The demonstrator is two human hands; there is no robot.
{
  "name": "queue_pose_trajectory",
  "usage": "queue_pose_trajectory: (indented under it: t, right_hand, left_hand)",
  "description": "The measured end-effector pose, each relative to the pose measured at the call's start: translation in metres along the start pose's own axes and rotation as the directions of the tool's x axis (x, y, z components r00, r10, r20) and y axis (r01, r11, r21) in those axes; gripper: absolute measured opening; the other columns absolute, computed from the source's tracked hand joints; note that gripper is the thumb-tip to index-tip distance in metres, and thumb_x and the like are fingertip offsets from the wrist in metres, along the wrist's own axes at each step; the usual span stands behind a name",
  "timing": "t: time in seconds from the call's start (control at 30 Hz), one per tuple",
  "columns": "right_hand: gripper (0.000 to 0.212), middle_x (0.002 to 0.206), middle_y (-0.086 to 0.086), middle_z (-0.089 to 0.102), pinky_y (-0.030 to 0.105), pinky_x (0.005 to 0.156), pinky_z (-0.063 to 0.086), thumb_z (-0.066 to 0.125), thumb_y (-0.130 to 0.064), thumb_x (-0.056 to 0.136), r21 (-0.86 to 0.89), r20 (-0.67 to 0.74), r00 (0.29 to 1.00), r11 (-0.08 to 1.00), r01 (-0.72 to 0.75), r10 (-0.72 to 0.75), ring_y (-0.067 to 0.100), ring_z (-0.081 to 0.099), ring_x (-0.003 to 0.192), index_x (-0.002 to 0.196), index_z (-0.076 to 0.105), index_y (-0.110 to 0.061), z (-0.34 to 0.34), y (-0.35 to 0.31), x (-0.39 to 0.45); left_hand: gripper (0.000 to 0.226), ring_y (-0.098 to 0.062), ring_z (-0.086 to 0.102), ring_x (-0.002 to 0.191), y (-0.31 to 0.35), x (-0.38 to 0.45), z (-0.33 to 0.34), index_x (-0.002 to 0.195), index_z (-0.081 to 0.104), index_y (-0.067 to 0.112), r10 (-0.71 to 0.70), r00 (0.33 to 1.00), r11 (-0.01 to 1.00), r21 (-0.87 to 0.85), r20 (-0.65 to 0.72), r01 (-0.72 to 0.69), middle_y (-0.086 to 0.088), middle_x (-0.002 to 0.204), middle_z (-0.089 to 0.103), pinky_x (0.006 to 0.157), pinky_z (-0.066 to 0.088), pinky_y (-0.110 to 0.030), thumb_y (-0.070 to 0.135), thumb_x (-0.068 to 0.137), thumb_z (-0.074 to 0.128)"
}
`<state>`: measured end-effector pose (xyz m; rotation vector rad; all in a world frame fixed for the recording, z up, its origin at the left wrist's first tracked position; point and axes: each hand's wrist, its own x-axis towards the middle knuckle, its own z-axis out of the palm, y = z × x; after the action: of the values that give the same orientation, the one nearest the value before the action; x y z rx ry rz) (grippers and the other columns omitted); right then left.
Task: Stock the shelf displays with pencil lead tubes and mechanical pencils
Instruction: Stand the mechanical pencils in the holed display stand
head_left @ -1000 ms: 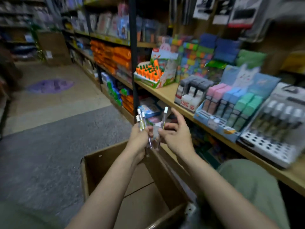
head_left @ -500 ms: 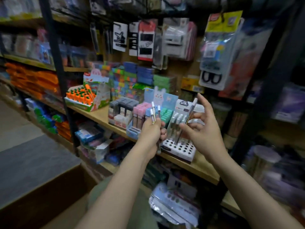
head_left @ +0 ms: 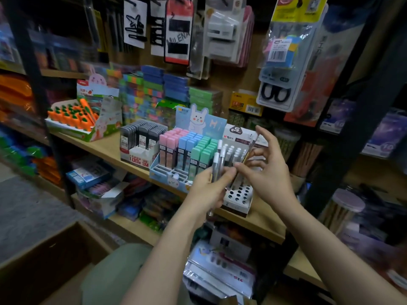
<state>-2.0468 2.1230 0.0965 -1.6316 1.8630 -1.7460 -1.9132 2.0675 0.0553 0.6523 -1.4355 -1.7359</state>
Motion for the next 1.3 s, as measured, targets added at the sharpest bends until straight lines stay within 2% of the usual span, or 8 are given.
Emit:
queue_pose_trajectory:
  t: [0.2, 0.37, 0.5, 0.63, 0.8, 0.97, 1.1, 1.3]
  right_hand:
    - [0.085, 0.091, 0.0, 0.06, 0.011, 0.062, 0.051, 0.084, -0.008, 0.073, 0.021, -0.021, 1.0, 1.0, 0.019, -0.019, 0.001, 0.067, 0.071, 0.135, 0.039, -0.045, 0.001, -0.001, 0.004]
    - [0.047, 0.098, 0.002, 0.066, 0.031, 0.07, 0.061, 0.072, -0.016, 0.087, 0.094, 0.031, 0.999, 0.996, 0.003, -0.006, 0.014, 0.072, 0.082, 0.125, 0.054, -0.038, -0.013, -0.004, 0.008]
    - [0.034, 0.1, 0.008, 0.071, 0.03, 0.07, 0.061, 0.071, -0.009, 0.087, 0.106, 0.052, 0.999, 0.994, 0.002, -0.008, 0.014, 0.073, 0.087, 0.115, 0.061, -0.024, -0.022, -0.012, 0.015]
    - [0.036, 0.095, 0.002, 0.069, 0.021, 0.068, 0.058, 0.073, -0.008, 0.085, -0.02, -0.016, 0.992, 0.992, 0.126, -0.127, 0.009, 0.071, 0.083, 0.116, 0.059, -0.021, -0.035, -0.02, 0.024]
    - [0.034, 0.088, -0.01, 0.068, 0.007, 0.068, 0.05, 0.076, -0.012, 0.083, -0.246, -0.019, 0.98, 0.951, 0.189, -0.2, -0.006, 0.065, 0.081, 0.112, 0.062, -0.018, -0.038, -0.009, 0.025]
    - [0.032, 0.088, -0.02, 0.064, 0.012, 0.074, 0.053, 0.076, -0.015, 0.083, -0.338, 0.006, 0.973, 0.915, 0.221, -0.233, -0.005, 0.065, 0.084, 0.111, 0.061, -0.022, -0.023, 0.013, 0.015]
    - [0.03, 0.09, -0.016, 0.064, 0.014, 0.076, 0.054, 0.075, -0.015, 0.083, -0.366, 0.035, 0.968, 0.898, 0.245, -0.25, -0.005, 0.065, 0.083, 0.11, 0.062, -0.019, -0.016, 0.024, 0.01]
    - [0.018, 0.088, -0.014, 0.068, 0.021, 0.073, 0.058, 0.069, -0.016, 0.089, -0.364, 0.035, 0.971, 0.901, 0.235, -0.238, 0.0, 0.069, 0.081, 0.106, 0.065, -0.021, -0.019, 0.026, 0.009]
  left_hand:
    - [0.006, -0.005, 0.038, 0.039, -0.007, 0.004, 0.007, 0.084, 0.068, 0.031, 0.016, 0.997, 1.0, -0.016, -0.07, -0.017, 0.011, 0.05, 0.054, 0.035, 0.029, -0.018, 0.027, 0.088, 0.07]
    - [0.011, -0.008, 0.041, 0.045, -0.012, 0.003, 0.008, 0.079, 0.069, 0.033, -0.015, 0.997, 1.0, 0.012, -0.072, 0.016, 0.012, 0.055, 0.058, 0.039, 0.032, -0.02, 0.027, 0.089, 0.069]
    - [0.009, -0.013, 0.045, 0.055, -0.013, 0.001, 0.007, 0.082, 0.07, 0.034, -0.043, 0.999, 0.999, -0.009, -0.034, 0.042, -0.001, 0.074, 0.062, 0.042, 0.033, -0.021, 0.028, 0.089, 0.069]
    - [0.023, -0.003, 0.04, 0.046, -0.012, 0.0, 0.0, 0.107, 0.063, 0.021, -0.128, 0.988, 0.99, -0.073, -0.083, 0.122, 0.006, 0.075, 0.057, 0.039, 0.032, -0.016, 0.039, 0.094, 0.059]
    - [0.025, -0.008, 0.037, 0.047, -0.009, 0.0, -0.001, 0.111, 0.056, 0.011, -0.225, 0.974, 0.955, -0.207, -0.041, 0.212, -0.001, 0.079, 0.049, 0.043, 0.024, -0.023, 0.031, 0.102, 0.045]
    - [0.017, -0.013, 0.047, 0.052, -0.009, -0.005, -0.004, 0.115, 0.055, 0.017, -0.19, 0.978, 0.951, -0.233, 0.086, 0.206, -0.003, 0.075, 0.055, 0.044, 0.039, -0.026, 0.023, 0.103, 0.044]
    - [0.018, -0.014, 0.052, 0.067, -0.009, -0.003, -0.006, 0.115, 0.055, 0.011, -0.158, 0.987, 0.934, -0.318, 0.033, 0.16, -0.008, 0.09, 0.058, 0.055, 0.049, -0.025, 0.01, 0.102, 0.043]
    - [0.02, -0.01, 0.061, 0.063, -0.013, -0.001, -0.009, 0.113, 0.061, 0.023, -0.126, 0.992, 0.947, -0.299, -0.014, 0.117, 0.003, 0.075, 0.066, 0.059, 0.054, -0.028, 0.019, 0.103, 0.044]
